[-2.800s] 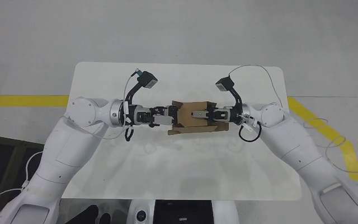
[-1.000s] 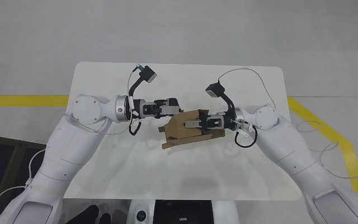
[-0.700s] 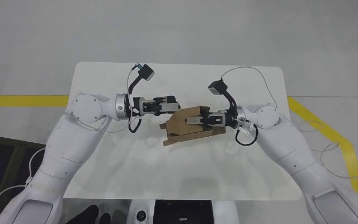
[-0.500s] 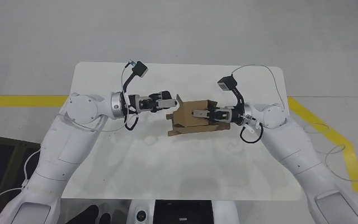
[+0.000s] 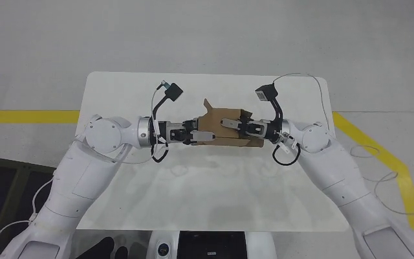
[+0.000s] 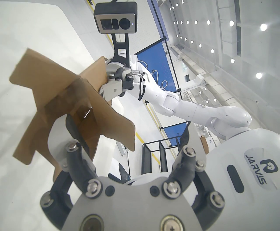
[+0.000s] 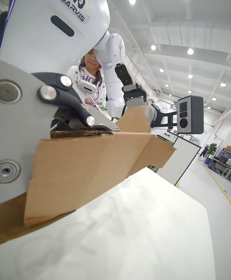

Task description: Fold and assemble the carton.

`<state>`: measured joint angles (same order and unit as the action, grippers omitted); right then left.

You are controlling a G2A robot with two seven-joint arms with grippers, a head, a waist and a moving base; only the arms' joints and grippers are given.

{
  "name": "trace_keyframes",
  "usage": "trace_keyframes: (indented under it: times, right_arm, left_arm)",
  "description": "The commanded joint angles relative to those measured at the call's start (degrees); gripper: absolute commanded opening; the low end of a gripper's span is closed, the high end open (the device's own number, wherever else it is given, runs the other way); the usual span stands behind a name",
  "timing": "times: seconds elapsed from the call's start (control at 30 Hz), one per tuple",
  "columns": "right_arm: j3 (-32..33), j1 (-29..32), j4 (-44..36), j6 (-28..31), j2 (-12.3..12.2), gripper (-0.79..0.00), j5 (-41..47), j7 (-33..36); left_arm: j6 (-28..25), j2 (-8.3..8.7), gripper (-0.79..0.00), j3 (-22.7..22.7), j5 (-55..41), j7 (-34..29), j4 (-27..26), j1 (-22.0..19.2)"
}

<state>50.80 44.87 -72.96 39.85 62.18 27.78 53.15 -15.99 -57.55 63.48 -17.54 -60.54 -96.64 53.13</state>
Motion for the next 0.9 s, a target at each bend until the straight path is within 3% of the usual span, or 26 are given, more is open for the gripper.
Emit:
trace_keyframes:
  times: [0.0, 0.3, 0.87]
  right_arm:
    - [0.5, 0.2, 0.1, 0.2, 0.0, -0.785, -0.6, -0.8]
    - [3.1, 1.2, -0.7, 0.4, -0.1, -0.785, -3.7, -3.9]
    - [3.8, 1.7, -1.7, 0.7, 0.8, -0.785, -5.8, -6.2]
  left_arm:
    - [0.1, -0.01, 0.000, 0.0, 0.2, 0.0, 0.3, 0.1]
    - [0.2, 0.08, 0.000, 0.4, -1.3, -1.1, 0.1, 1.3]
    - [0.5, -1.01, 0.000, -3.9, -3.8, -2.3, 0.6, 0.6]
